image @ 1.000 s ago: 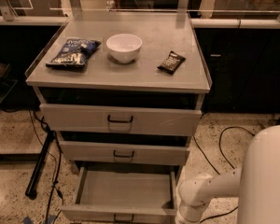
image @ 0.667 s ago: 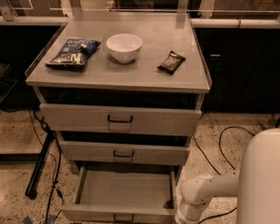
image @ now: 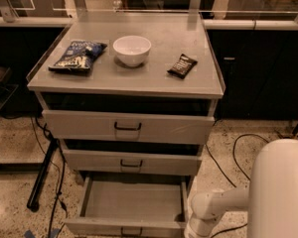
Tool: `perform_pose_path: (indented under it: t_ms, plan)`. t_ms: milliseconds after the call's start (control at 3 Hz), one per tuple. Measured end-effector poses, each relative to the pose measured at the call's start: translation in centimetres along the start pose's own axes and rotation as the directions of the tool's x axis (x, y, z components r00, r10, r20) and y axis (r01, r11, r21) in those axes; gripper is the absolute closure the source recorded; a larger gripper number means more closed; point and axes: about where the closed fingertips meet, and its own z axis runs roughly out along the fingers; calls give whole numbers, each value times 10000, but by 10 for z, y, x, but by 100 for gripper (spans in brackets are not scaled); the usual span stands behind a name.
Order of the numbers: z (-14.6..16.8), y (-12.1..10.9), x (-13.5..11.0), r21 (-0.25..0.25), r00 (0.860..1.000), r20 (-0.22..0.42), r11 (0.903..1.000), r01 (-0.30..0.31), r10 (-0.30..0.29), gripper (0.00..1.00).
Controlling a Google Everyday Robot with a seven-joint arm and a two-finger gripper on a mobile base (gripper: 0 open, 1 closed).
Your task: Close bottom drawer
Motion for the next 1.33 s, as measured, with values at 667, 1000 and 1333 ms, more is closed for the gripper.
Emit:
perform_pose_path:
  t_ms: [667,1000,1333]
  plan:
    - [18,-20,-23,-183,9900,1263,9979,-613,632,100]
    - [28,-33,-34,-434,9829,1601,9955,-847,907,100]
    - [28,-33,-34,-435,9829,1601,9955,-847,907,100]
